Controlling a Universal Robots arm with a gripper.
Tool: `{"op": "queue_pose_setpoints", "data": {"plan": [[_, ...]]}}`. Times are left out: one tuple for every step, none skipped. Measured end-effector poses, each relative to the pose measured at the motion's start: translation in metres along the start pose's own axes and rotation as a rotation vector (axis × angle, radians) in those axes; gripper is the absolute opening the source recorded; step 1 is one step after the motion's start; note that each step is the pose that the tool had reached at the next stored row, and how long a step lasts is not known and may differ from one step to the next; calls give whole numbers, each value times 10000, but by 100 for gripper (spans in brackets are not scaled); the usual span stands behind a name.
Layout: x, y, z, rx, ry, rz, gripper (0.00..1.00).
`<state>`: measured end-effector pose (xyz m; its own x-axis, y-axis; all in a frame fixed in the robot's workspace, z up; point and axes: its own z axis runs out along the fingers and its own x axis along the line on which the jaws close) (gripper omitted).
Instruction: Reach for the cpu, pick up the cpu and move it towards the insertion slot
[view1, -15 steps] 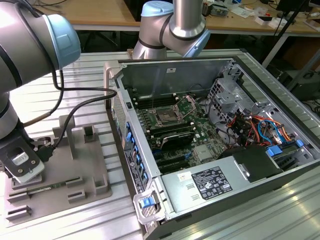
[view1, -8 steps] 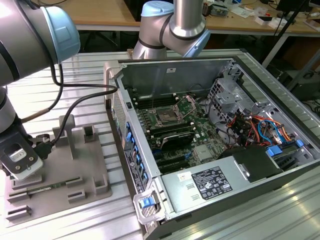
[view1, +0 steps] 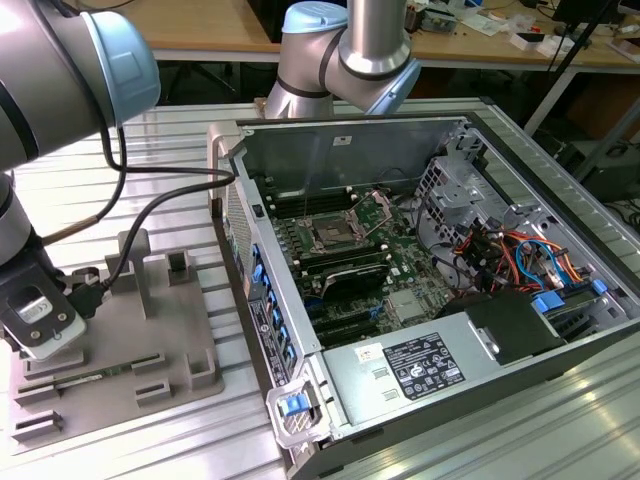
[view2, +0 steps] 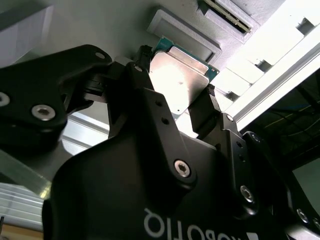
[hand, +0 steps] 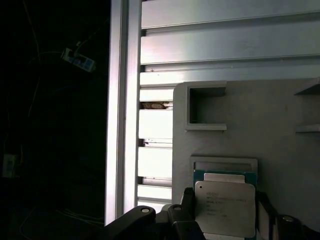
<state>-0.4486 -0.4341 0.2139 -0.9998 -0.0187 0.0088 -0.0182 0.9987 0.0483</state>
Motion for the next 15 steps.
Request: {"op": "queue_pose_setpoints", "data": {"plan": [[0,0,-3,-2,-3,0,55],[0,0,-9,-2,-1,0,55],[0,1,-15,-1,-2,0,55],[0,1,-24,-1,-2,0,55],[0,2,-28,-2,-3,0,55],[0,2,-32,-3,-4,0,55],[0,2,-39,-1,-2,0,55],[0,2,-47,-1,-2,0,55],[0,3,-52,-2,-3,0,55],[0,3,-59,-2,-4,0,55],[0,3,-62,-3,-4,0,55],[1,4,-72,-1,-2,0,55],[1,4,-78,-1,-2,0,55],[1,4,-85,-1,-2,0,55],[1,4,-92,-1,-2,0,55]]}}
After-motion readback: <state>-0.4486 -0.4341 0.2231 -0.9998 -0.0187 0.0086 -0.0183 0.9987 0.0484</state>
